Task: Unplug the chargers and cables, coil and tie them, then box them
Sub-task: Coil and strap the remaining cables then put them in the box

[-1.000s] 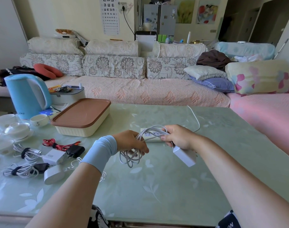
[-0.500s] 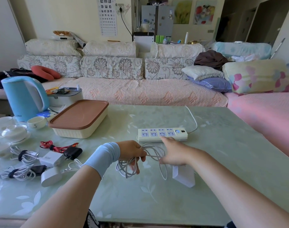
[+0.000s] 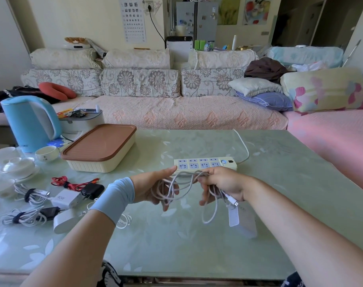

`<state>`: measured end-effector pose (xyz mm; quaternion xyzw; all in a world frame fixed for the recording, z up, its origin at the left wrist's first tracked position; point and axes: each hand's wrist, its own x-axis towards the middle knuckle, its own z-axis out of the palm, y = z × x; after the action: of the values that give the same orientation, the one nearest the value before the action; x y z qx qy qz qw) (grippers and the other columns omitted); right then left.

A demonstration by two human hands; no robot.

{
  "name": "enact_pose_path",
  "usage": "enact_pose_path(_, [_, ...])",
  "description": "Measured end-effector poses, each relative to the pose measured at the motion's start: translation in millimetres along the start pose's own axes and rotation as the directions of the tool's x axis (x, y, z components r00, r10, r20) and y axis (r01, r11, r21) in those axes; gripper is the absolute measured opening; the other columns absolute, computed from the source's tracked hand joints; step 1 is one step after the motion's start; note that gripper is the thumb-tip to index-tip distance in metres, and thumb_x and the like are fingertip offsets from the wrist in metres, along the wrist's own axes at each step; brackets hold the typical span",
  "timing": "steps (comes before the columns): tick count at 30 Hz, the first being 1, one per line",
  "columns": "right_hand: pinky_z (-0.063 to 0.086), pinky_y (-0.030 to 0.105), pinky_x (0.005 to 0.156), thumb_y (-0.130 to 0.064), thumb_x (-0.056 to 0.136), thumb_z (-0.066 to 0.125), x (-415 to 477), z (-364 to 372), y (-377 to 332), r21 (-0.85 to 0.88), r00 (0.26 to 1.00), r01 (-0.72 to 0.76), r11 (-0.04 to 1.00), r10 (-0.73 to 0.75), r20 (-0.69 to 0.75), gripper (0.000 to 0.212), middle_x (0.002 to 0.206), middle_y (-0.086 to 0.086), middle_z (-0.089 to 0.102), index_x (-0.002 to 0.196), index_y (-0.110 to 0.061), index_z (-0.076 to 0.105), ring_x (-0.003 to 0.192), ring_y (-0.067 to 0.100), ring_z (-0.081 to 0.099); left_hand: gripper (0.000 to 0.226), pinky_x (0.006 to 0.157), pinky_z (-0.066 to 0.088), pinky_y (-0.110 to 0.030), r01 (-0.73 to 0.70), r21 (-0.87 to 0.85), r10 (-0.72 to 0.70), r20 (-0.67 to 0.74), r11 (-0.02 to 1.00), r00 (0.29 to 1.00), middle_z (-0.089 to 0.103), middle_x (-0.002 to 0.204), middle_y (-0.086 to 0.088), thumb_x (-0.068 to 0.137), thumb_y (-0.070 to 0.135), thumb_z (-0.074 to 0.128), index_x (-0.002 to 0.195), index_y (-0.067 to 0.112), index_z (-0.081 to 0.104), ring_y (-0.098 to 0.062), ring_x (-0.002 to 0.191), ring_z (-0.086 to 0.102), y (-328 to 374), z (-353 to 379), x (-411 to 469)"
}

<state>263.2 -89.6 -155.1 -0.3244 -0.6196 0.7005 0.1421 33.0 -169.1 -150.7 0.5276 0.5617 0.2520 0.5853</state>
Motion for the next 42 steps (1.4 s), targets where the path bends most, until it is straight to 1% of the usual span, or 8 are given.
enact_pose_path(6, [0.013, 0.017, 0.041, -0.008, 0.099, 0.046, 3, -2, -8, -0.128, 0.992, -0.128, 0.984, 0.125, -0.028, 0.018, 0.055, -0.004, 0.022, 0.095, -0.007, 0.064, 0.034, 0.007, 0.018, 0.047, 0.050, 0.037, -0.023, 0.013, -0.018, -0.014, -0.058, 1.000, 0.998, 0.055, 0.058, -0.005, 0.077, 0.055, 0.067, 0.078, 0.010, 0.058, -0.015, 0.047, 0.041, -13, -6, -4])
enact_pose_path(11, [0.009, 0.018, 0.044, -0.010, 0.086, 0.050, 4, 0, -13, -0.273, 0.981, -0.195, 0.942, 0.181, -0.073, 0.006, 0.058, -0.002, 0.022, 0.086, -0.010, 0.056, 0.038, 0.009, 0.015, 0.026, 0.051, 0.039, -0.023, 0.054, 0.047, -0.050, -0.092, 0.997, 0.995, 0.070, 0.084, -0.004, 0.094, 0.032, 0.060, 0.108, 0.012, 0.069, -0.018, 0.050, 0.050, -15, -12, -5])
enact_pose_path(16, [0.011, 0.016, 0.043, -0.014, 0.093, 0.056, 8, 6, -11, -0.402, 0.974, -0.224, 0.888, 0.219, -0.060, 0.003, 0.056, -0.004, 0.026, 0.091, -0.012, 0.056, 0.039, 0.009, 0.018, 0.050, 0.094, 0.045, -0.031, 0.253, 0.382, -0.206, -0.160, 0.889, 0.965, 0.075, 0.098, 0.006, 0.095, 0.059, 0.040, 0.120, 0.022, 0.063, -0.014, 0.096, 0.070, -17, -19, -8])
enact_pose_path(19, [0.012, 0.017, 0.044, -0.014, 0.089, 0.057, 12, 14, -7, -0.471, 0.967, -0.253, 0.845, 0.240, -0.089, 0.003, 0.055, -0.003, 0.029, 0.086, -0.014, 0.059, 0.040, 0.012, 0.018, 0.081, 0.110, 0.032, -0.037, 0.133, 0.293, -0.071, -0.213, 0.947, 0.974, 0.067, 0.121, 0.010, 0.072, 0.084, 0.039, 0.127, 0.028, 0.059, -0.008, 0.114, 0.060, -13, -25, -7])
enact_pose_path(24, [0.013, 0.020, 0.048, -0.014, 0.085, 0.055, 18, 20, -9, -0.459, 0.973, -0.222, 0.860, 0.166, -0.159, 0.008, 0.054, -0.002, 0.029, 0.079, -0.015, 0.060, 0.042, 0.013, 0.019, 0.088, 0.101, 0.042, -0.027, -0.226, 0.244, 0.259, -0.113, 0.943, 0.959, 0.065, 0.123, 0.006, 0.062, 0.061, 0.072, 0.136, 0.021, 0.050, -0.006, 0.114, 0.060, 5, 8, 9])
enact_pose_path(32, [0.014, 0.017, 0.044, -0.001, 0.085, 0.055, 9, -2, -12, -0.396, 0.961, -0.137, 0.908, 0.026, -0.274, 0.020, 0.051, -0.002, 0.031, 0.073, -0.011, 0.067, 0.038, 0.013, 0.018, 0.014, 0.081, 0.046, -0.034, 0.034, 0.237, -0.029, -0.024, 0.971, 0.999, 0.072, 0.077, -0.002, 0.080, 0.028, 0.069, 0.087, 0.016, 0.069, -0.020, 0.073, 0.061, 2, 20, 18])
enact_pose_path(38, [0.013, 0.022, 0.048, -0.002, 0.082, 0.060, 9, -6, -14, -0.351, 0.932, -0.123, 0.928, -0.013, -0.361, 0.005, 0.048, -0.001, 0.030, 0.080, -0.006, 0.062, 0.039, 0.015, 0.016, 0.037, 0.054, 0.040, -0.025, 0.146, -0.045, -0.148, -0.044, 0.988, 0.988, 0.047, 0.061, 0.004, 0.091, 0.051, 0.056, 0.075, 0.021, 0.071, -0.014, 0.053, 0.042, 7, 25, 11])
enact_pose_path(42, [0.015, 0.024, 0.048, -0.008, 0.076, 0.065, 12, -1, -13, -0.399, 0.917, -0.121, 0.909, -0.051, -0.395, 0.005, 0.055, 0.002, 0.031, 0.077, -0.011, 0.061, 0.042, 0.018, 0.017, 0.042, 0.049, 0.041, -0.024, 0.158, 0.161, -0.158, -0.015, 0.974, 0.987, 0.041, 0.062, 0.004, 0.077, 0.054, 0.072, 0.099, 0.017, 0.073, -0.015, 0.053, 0.040, 7, 24, 7])
